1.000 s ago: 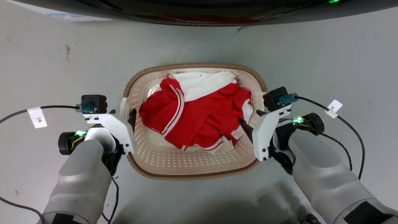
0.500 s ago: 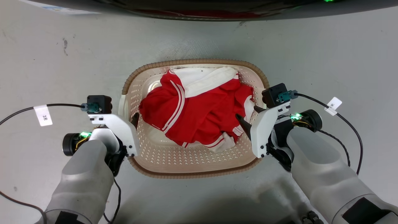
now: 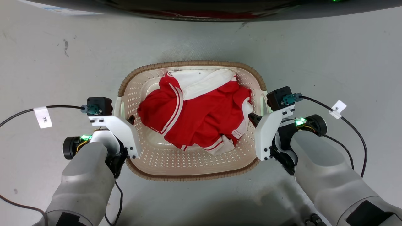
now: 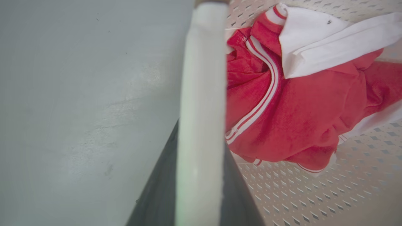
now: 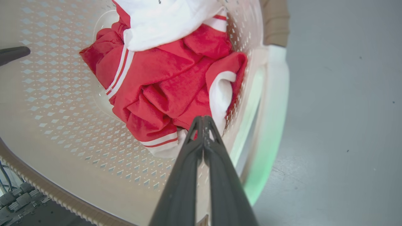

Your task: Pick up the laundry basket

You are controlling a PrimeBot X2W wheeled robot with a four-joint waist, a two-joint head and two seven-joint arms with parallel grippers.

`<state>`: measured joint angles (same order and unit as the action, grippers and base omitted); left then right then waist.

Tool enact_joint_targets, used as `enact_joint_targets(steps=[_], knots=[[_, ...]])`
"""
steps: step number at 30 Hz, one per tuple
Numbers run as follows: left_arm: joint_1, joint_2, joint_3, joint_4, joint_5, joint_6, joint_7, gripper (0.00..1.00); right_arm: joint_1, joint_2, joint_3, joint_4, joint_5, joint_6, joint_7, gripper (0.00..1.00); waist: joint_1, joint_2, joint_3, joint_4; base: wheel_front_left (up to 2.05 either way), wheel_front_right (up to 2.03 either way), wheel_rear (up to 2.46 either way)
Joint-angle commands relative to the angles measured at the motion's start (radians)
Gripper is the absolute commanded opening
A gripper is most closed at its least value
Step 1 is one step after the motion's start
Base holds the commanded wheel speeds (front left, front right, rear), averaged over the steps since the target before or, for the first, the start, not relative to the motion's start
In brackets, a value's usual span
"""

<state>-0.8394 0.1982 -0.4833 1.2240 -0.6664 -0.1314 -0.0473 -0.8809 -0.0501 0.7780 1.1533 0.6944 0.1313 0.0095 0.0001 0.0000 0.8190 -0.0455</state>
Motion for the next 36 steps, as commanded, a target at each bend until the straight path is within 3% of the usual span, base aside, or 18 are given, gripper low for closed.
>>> enact_joint_targets(steps=[1,15,16,17,18,19,28,36], knots=[[-0.008,0.001,-0.004,0.003,-0.009,0.002,-0.006,0.00,-0.009,0.000,0.007,0.002,0.008,-0.001,-0.003,0.00,-0.0001,0.0000,-0.004,0.000,0.00,0.00,0.00],[0.026,0.012,-0.023,0.023,-0.073,0.001,-0.015,0.00,-0.004,0.000,0.065,-0.014,0.086,-0.001,-0.045,0.00,-0.0001,0.0000,-0.055,-0.021,0.00,0.00,0.00],[0.030,0.014,-0.025,0.025,-0.078,0.001,-0.016,0.00,-0.006,0.000,0.064,-0.015,0.093,-0.001,-0.061,0.05,-0.0001,0.0000,-0.059,-0.025,0.00,0.00,0.00],[0.032,0.015,-0.027,0.026,-0.080,0.001,-0.017,0.00,-0.006,0.000,0.065,-0.013,0.097,-0.001,-0.074,0.39,-0.0001,0.0000,-0.063,-0.027,0.00,0.00,0.00],[0.036,0.016,-0.028,0.028,-0.084,0.001,-0.017,0.00,-0.005,0.000,0.066,-0.015,0.103,-0.001,-0.090,0.91,-0.0001,0.0000,-0.067,-0.030,0.00,0.00,0.00],[0.038,0.019,-0.028,0.030,-0.088,0.000,-0.017,0.00,-0.003,0.000,0.065,-0.019,0.112,-0.001,-0.106,1.00,-0.0001,0.0000,-0.072,-0.034,0.00,0.00,0.00],[0.067,0.035,-0.031,0.043,-0.117,0.000,-0.018,0.00,0.012,0.000,0.056,-0.037,0.166,-0.001,-0.242,1.00,-0.0001,0.0000,-0.101,-0.068,0.00,0.00,0.00],[0.091,0.050,-0.028,0.050,-0.141,-0.001,-0.019,0.00,0.037,0.000,0.045,0.007,0.188,-0.001,-0.258,1.00,-0.0001,0.0000,-0.126,-0.093,0.00,0.00,0.00]])
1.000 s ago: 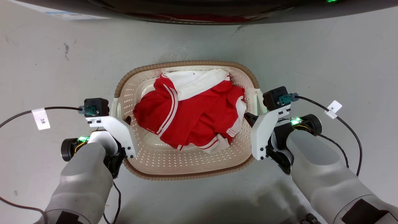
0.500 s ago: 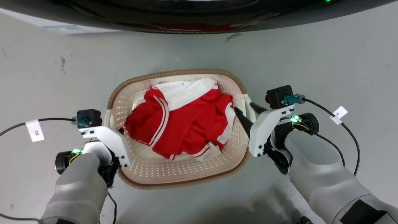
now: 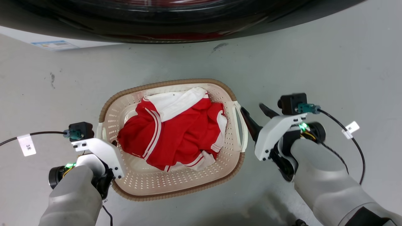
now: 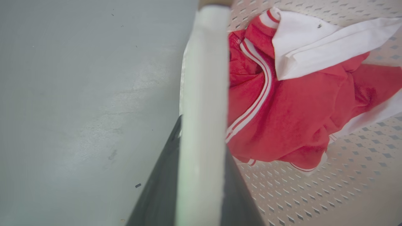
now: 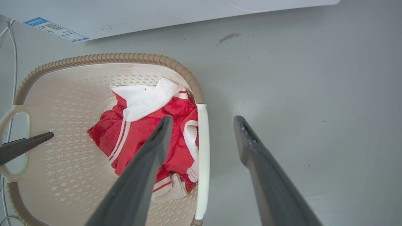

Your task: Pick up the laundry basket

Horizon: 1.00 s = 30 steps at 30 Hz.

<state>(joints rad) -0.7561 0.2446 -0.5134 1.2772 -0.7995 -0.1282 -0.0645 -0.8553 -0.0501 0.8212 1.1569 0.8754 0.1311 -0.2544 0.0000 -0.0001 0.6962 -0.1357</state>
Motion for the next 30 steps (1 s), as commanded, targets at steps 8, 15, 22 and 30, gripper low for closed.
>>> enact_joint_targets(steps=[8,15,22,30], knots=[[0.005,0.010,0.003,0.002,-0.019,-0.004,0.002,0.00,0.029,0.000,0.028,0.047,0.029,-0.001,0.067,1.00,0.0000,0.0001,0.002,-0.008,0.00,0.00,0.00],[-0.019,0.017,-0.007,0.005,-0.016,-0.004,0.003,0.00,0.007,0.000,0.067,0.025,0.060,-0.001,0.126,1.00,0.0000,0.0001,0.032,-0.007,0.00,0.00,0.00],[-0.038,0.026,-0.021,0.007,-0.006,-0.003,0.003,0.00,-0.026,0.000,0.114,-0.013,0.102,-0.001,0.152,1.00,0.0000,0.0001,0.062,-0.004,0.00,0.00,0.00],[-0.056,0.031,-0.033,0.008,-0.003,-0.003,-0.002,0.00,-0.048,0.000,0.183,-0.016,0.144,-0.001,0.192,1.00,0.0000,0.0001,0.086,0.002,0.00,0.00,0.00]])
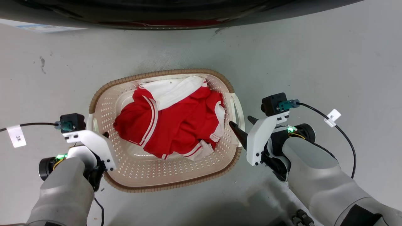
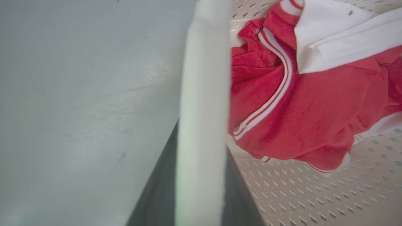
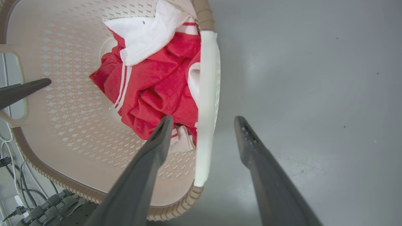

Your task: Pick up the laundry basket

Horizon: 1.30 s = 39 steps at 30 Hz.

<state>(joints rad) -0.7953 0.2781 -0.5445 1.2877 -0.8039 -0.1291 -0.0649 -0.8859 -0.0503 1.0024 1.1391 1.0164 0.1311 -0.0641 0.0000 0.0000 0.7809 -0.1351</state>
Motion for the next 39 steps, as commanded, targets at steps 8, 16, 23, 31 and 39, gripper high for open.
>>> enact_joint_targets(steps=[8,16,23,31,39], knots=[[-0.032,0.001,-0.016,-0.002,0.002,-0.002,-0.009,0.00,-0.037,0.000,0.069,-0.021,0.048,-0.001,0.041,1.00,0.0000,0.0000,0.024,0.007,0.00,0.00,0.00],[-0.043,-0.004,-0.030,-0.009,-0.006,-0.001,-0.011,0.00,-0.058,0.000,0.130,-0.022,0.086,-0.001,0.072,0.02,0.0000,0.0000,0.037,0.017,0.00,0.00,0.00],[-0.040,-0.016,-0.039,-0.011,-0.021,-0.001,-0.009,0.00,-0.059,0.007,0.171,-0.023,0.117,0.001,0.078,0.00,0.0000,0.0000,0.030,0.021,0.00,0.00,0.00],[-0.016,-0.046,-0.053,-0.014,-0.038,-0.003,0.010,0.00,-0.044,0.011,0.208,-0.023,0.153,0.003,0.114,0.00,0.0000,0.0000,-0.017,0.027,0.00,0.00,0.00],[0.012,-0.115,-0.070,-0.014,-0.058,-0.007,0.060,0.00,-0.018,0.018,0.238,0.018,0.174,0.006,0.227,0.00,0.0000,0.0000,-0.133,0.058,0.00,0.00,0.00]])
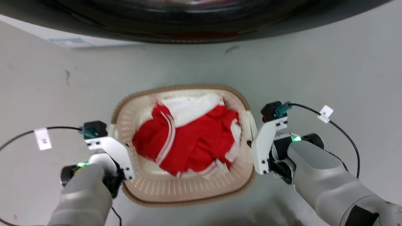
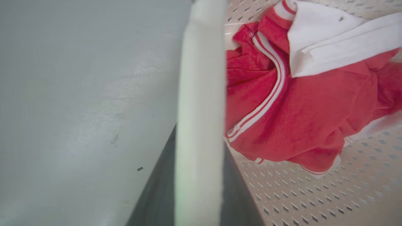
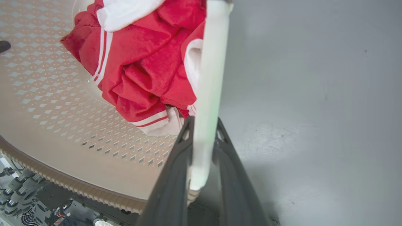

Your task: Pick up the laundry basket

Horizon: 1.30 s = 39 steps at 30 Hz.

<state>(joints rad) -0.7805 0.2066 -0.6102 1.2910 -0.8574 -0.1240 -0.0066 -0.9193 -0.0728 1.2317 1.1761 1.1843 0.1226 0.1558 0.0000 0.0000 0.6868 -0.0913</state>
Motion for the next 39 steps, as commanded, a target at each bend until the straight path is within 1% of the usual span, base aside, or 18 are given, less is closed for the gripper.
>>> enact_joint_targets(steps=[1,6,9,16,24,26,34,39], knots=[[0.000,-0.051,-0.006,-0.017,-0.008,-0.012,0.009,0.00,0.017,0.041,0.011,-0.012,0.005,0.015,0.021,0.00,0.0000,0.0000,-0.055,0.018,0.00,0.00,0.00],[0.025,-0.084,-0.014,-0.015,-0.021,-0.012,0.052,0.00,0.041,0.042,0.018,0.024,0.012,0.015,0.087,0.00,0.0000,0.0000,-0.144,0.032,0.00,0.00,0.00],[0.034,-0.094,-0.017,-0.014,-0.028,-0.013,0.082,0.00,0.057,0.043,0.021,0.033,0.022,0.015,0.126,0.00,0.0000,0.0000,-0.192,0.036,0.00,0.00,0.00],[0.050,-0.099,-0.027,-0.013,-0.035,-0.013,0.138,0.00,0.081,0.043,0.024,0.037,0.042,0.015,0.216,0.00,0.0000,0.0000,-0.292,0.032,0.00,0.00,0.00],[0.069,-0.101,-0.037,-0.012,-0.042,-0.002,0.191,0.00,0.101,0.043,0.021,0.031,0.083,0.015,0.304,0.00,0.0000,0.0000,-0.395,0.024,0.00,0.00,0.00],[0.071,-0.103,-0.038,-0.012,-0.043,-0.003,0.201,0.00,0.106,0.043,0.021,0.032,0.089,0.015,0.319,0.00,0.0000,0.0000,-0.408,0.024,0.00,0.00,0.00],[0.090,-0.114,-0.045,-0.012,-0.054,0.004,0.285,0.00,0.115,0.044,0.019,0.045,0.135,0.015,0.454,0.00,0.0000,0.0000,-0.495,0.027,0.00,0.00,0.00],[0.099,-0.116,-0.051,-0.012,-0.063,0.008,0.356,0.00,0.116,0.044,0.015,0.057,0.159,0.015,0.523,0.00,0.0000,0.0000,-0.538,0.027,0.00,0.00,0.00]])
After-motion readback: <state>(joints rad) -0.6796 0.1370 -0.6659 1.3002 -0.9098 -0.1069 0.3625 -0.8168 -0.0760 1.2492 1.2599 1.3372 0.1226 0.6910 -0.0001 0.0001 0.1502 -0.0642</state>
